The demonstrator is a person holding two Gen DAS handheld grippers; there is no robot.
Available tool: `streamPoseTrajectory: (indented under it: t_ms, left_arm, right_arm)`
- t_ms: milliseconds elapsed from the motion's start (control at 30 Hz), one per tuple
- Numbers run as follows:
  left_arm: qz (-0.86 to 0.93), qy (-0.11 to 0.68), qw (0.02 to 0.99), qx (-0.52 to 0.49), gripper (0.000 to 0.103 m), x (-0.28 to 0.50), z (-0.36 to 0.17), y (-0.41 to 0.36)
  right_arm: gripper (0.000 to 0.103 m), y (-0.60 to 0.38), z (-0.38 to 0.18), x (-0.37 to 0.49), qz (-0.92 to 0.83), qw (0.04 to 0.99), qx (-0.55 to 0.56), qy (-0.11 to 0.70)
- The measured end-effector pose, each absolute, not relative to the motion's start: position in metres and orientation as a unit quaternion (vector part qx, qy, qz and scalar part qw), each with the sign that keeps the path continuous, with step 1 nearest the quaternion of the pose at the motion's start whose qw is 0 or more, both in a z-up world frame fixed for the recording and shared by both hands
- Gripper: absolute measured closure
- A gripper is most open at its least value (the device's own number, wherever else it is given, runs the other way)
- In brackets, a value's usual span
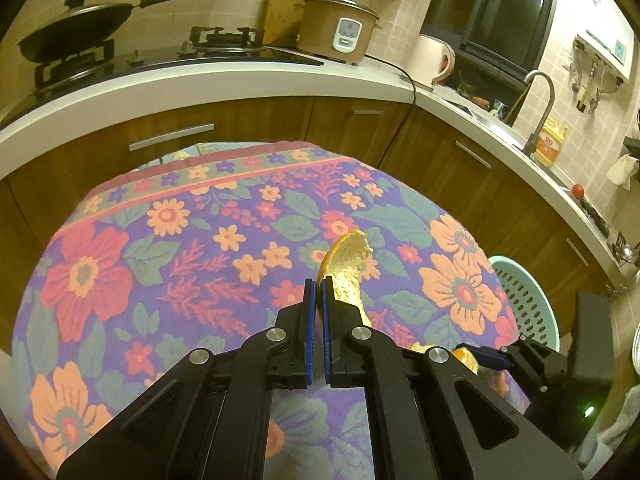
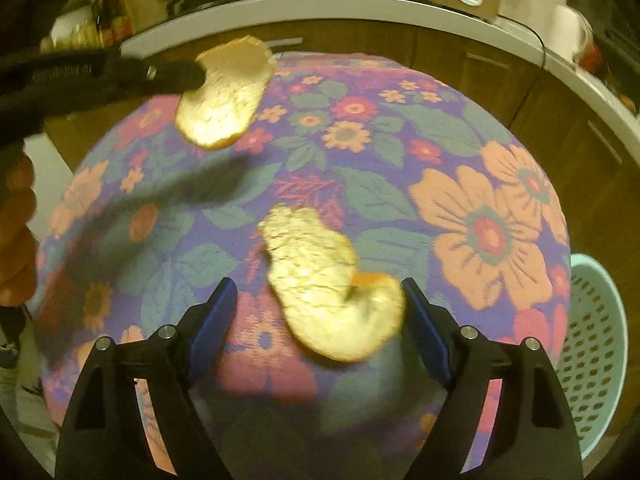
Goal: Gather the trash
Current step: 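Grasp an orange peel with the left tool while the right tool grasps the last peel, then carry both peels over the blue basket and open both tools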
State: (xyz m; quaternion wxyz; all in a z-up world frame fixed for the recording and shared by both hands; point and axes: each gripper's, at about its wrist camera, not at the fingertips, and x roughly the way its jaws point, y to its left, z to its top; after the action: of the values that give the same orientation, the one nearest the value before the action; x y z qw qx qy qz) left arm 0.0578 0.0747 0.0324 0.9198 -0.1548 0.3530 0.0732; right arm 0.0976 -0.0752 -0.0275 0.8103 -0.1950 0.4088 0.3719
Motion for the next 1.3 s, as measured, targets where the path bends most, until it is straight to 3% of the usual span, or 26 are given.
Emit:
streamPoseTrajectory:
  t_ms: [100,233,433,1300]
  left_arm:
    - [0.069,0.353,0.921,-0.151,0.102,0.055,0.032,0.074]
    - [0.067,0.351,0.922,-0.15,0.102,0.054,0.034,0.073]
    - [0.062,0.348,0.924,-0.145,0.102,0.053,0.039,0.064]
    - [0.018,0.35,0.93,-0.109,0.102,0.074,0.063,0.015]
  right_arm:
    - [0.028,-0.078,-0.027,0.097,0.367,0.815,-0.187,0.408]
    - [0.056,-0.087,-0.023,0.098,0.36,0.825,-0.173,0.401]
    - [0.083,-0.095,-0.014,0.093,0.371,0.828,-0.165,0.387]
    - [0.087,-0.189,0.025,0.112,0.335,0.869,-0.052,0.361]
